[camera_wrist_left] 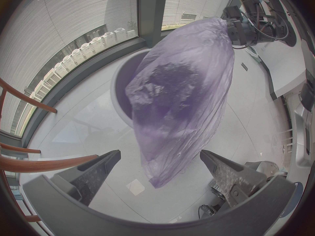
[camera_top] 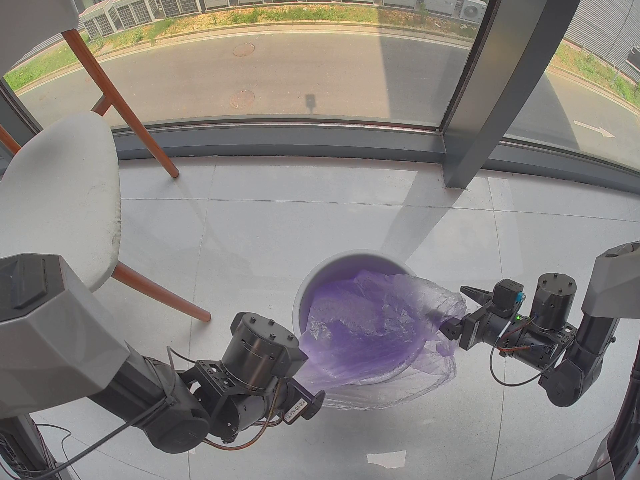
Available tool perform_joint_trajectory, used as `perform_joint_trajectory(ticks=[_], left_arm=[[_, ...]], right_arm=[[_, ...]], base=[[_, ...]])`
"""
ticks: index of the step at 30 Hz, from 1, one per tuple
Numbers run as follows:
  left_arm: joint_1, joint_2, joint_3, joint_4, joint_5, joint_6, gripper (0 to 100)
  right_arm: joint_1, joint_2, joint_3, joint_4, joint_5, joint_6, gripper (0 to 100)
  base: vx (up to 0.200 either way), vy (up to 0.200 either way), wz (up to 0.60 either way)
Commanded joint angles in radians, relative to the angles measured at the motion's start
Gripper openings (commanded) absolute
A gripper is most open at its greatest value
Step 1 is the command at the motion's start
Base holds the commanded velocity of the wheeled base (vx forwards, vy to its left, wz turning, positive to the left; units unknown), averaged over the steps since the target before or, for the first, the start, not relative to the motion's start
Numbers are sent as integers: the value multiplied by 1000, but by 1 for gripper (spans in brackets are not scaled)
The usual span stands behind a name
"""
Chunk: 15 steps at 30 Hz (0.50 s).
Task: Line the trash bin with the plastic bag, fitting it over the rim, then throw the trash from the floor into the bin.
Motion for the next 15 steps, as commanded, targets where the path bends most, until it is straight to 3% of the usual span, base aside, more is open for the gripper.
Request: perform_joint_trajectory(ticks=[1, 15], left_arm=[[-35, 23, -33, 19, -6, 1, 100], [-99, 64, -168, 82, 77, 14, 100]], right_arm=[[23, -7, -17, -9, -4, 4, 0], [23, -5, -32, -11, -23, 7, 0]], base=[[0, 0, 0], [0, 0, 0]])
